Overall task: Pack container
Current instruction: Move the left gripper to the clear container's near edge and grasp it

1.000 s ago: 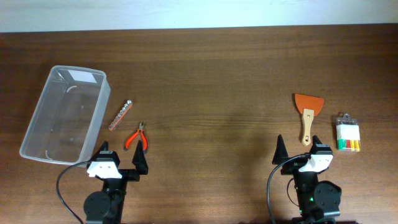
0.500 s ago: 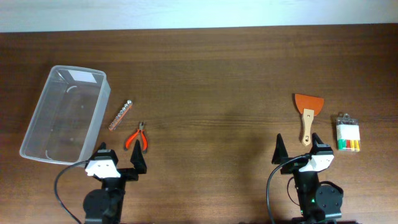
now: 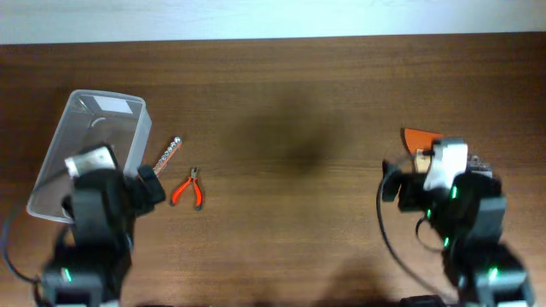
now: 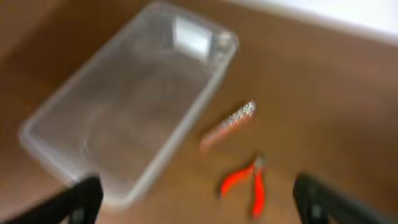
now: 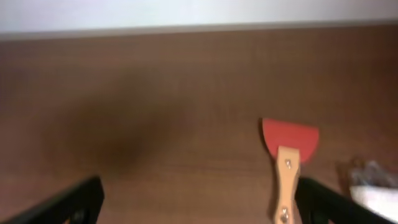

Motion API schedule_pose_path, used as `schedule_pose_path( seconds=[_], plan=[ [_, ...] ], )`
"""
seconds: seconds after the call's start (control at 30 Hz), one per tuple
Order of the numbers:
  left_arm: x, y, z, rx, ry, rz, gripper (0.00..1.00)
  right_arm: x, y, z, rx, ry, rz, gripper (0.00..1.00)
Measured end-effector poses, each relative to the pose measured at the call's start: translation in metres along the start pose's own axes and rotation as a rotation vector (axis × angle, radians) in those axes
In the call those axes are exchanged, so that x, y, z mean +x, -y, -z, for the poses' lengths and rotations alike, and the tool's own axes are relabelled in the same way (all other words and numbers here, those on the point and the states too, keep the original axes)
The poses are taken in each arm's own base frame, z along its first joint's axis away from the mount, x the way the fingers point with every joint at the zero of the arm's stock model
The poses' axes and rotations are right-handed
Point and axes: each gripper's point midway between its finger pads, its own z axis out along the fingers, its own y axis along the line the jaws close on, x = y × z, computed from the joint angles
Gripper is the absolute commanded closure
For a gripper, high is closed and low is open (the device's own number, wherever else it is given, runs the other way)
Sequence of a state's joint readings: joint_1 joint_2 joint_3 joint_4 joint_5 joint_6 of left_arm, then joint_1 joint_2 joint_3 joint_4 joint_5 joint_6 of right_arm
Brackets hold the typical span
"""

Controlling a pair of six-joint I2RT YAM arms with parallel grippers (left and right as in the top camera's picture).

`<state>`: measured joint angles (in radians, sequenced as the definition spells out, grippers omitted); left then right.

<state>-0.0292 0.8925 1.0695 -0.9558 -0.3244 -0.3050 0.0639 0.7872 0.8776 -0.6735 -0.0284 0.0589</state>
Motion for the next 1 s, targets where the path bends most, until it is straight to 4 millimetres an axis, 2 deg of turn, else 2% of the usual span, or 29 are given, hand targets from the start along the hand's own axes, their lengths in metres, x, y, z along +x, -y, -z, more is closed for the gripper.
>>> schedule_pose_path(
  seconds=[0.13,0.2,0.37,0.43,0.53,0.67,0.77,0.9,1.0],
  plan=[
    [-0.008,0.004,0.004,-0.029,-0.171,-0.026,0.01,-0.019,-0.001,-0.011,0.003,-0.145,0.027,0.01],
    [-0.012,0.01,0.002,-0.02,-0.216,-0.029,0.01,-0.021,-0.001,-0.021,0.004,-0.211,0.033,0.01],
    [-0.003,0.02,-0.015,-0.006,-0.31,-0.013,0.01,-0.014,-0.001,-0.049,0.004,-0.322,0.034,0.01],
    [0.002,0.009,-0.022,-0.058,-0.347,0.075,0.01,-0.008,0.0,-0.055,0.005,-0.355,0.031,0.01],
    [0.005,-0.024,-0.031,-0.174,-0.379,0.302,0.01,-0.001,0.0,-0.059,0.007,-0.392,0.028,0.01],
    [0.009,-0.064,-0.038,-0.298,-0.39,0.576,0.01,0.001,0.0,-0.061,0.008,-0.4,0.027,0.01],
    [0.02,-0.088,-0.044,-0.386,-0.429,0.747,0.01,0.0,0.0,-0.06,0.008,-0.4,0.027,0.01],
    [0.036,-0.105,-0.064,-0.463,-0.513,0.861,0.01,0.0,0.0,-0.058,0.008,-0.406,0.027,0.01],
    [0.053,-0.114,-0.087,-0.518,-0.608,0.899,0.01,0.001,0.0,-0.058,0.008,-0.408,0.026,0.01]
  ],
)
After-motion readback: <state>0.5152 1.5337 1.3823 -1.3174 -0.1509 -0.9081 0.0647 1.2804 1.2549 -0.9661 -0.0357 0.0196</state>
